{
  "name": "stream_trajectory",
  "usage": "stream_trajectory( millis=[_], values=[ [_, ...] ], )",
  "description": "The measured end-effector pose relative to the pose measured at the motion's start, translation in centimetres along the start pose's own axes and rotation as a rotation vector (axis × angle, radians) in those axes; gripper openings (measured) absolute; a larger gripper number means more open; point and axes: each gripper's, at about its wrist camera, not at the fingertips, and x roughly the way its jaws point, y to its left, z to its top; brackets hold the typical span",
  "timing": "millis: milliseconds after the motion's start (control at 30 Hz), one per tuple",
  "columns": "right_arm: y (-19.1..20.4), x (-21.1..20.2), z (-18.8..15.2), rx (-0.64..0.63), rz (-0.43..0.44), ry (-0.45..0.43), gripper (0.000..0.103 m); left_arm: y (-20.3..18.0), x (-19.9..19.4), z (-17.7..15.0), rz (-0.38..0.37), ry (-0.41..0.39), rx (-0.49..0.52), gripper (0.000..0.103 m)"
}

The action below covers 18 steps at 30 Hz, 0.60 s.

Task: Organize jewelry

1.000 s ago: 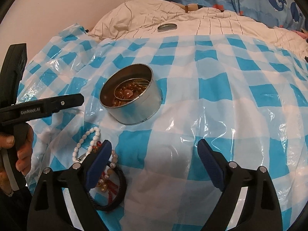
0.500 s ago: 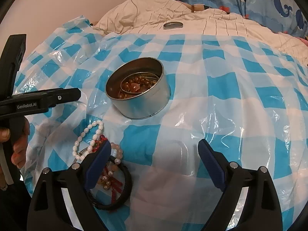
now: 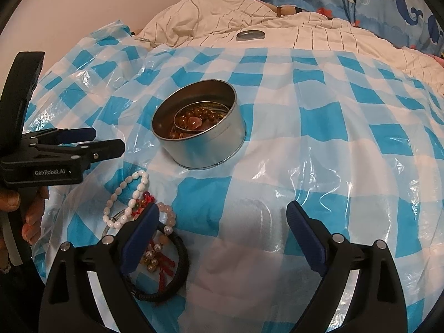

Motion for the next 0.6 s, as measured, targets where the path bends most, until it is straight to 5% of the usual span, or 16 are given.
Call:
stream_trajectory(
  millis=[600],
  values=[
    [0.47, 0.06, -0.17, -0.026, 0.004, 0.009, 0.09, -0.47, 0.18, -0.01, 0.009, 0.003, 0.023, 0.087]
  ],
)
